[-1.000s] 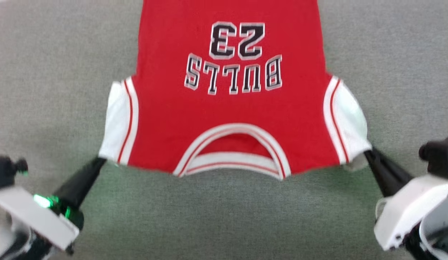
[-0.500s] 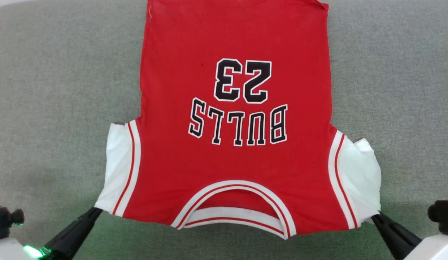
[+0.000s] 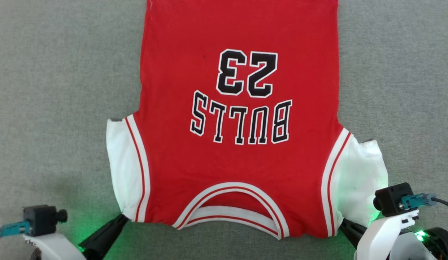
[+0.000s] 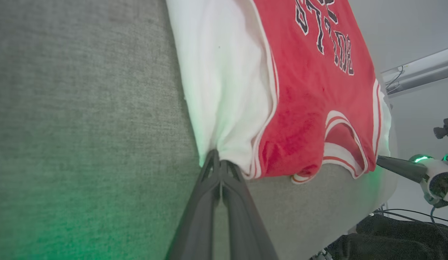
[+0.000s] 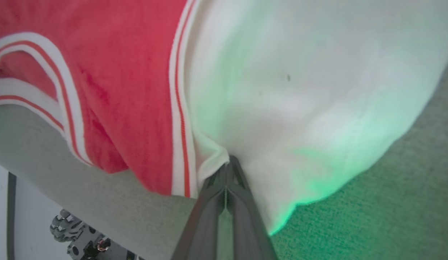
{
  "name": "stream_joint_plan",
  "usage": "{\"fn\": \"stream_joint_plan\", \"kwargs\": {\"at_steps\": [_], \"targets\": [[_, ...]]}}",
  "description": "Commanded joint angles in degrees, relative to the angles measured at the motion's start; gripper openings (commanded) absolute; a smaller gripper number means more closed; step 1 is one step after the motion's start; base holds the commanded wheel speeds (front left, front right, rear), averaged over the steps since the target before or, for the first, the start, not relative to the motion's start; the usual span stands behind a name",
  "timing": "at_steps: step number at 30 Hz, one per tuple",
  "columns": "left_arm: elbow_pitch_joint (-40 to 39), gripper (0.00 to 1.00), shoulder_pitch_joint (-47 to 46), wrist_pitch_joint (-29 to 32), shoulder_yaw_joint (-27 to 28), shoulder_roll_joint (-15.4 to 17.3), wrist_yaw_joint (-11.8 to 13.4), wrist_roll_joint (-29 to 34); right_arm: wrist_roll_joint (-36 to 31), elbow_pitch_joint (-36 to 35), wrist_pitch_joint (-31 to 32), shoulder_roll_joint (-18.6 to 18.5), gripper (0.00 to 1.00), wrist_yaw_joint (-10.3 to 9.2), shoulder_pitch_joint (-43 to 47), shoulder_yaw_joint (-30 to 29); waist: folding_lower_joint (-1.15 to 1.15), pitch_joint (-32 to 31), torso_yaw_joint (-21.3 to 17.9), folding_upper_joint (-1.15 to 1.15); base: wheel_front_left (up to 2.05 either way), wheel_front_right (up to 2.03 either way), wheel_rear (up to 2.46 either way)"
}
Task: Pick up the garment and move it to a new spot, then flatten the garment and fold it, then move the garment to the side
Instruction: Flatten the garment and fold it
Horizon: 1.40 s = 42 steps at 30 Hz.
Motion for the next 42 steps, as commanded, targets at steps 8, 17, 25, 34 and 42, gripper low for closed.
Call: {"fn": "stream_joint_plan", "kwargs": {"at_steps": [8,17,25,34,42], "targets": [[5.9,0.0,-4.3,-0.5,-3.3,-3.0,0.2,0.8,-2.0,5.8,-5.0,-1.5,1.0,-0.11,-3.3,3.7,0.0,1.4,0.0,0.0,0.0,0.0,0.0],[3.6,0.0,-4.4,-3.3,-3.3,0.1,0.3,1.3,1.4,-11.4,0.8,0.2,1.0,-0.05,-6.9,2.3,0.0,1.7,-1.4,0.0,0.0,0.0,0.0],[-0.4,0.0,-7.4,-4.1,-3.5,1.4,0.1,3.6,-2.7,-12.2,8.8,1.0,1.0,-0.05,-30.3,-3.9,0.0,4.7,0.9,0.0,0.0,0.0,0.0],[-3.2,0.0,-14.0,-4.0,-6.6,1.2,0.1,5.3,-15.9,22.5,10.5,1.4,1.0,-0.05,-60.6,-11.1,0.0,11.1,6.5,0.0,0.0,0.0,0.0],[-3.2,0.0,-17.5,-4.3,-9.7,0.2,0.3,4.6,-28.4,40.8,12.1,2.9,1.0,-0.05,-76.2,-20.0,0.0,16.0,10.0,0.0,0.0,0.0,0.0]]}}
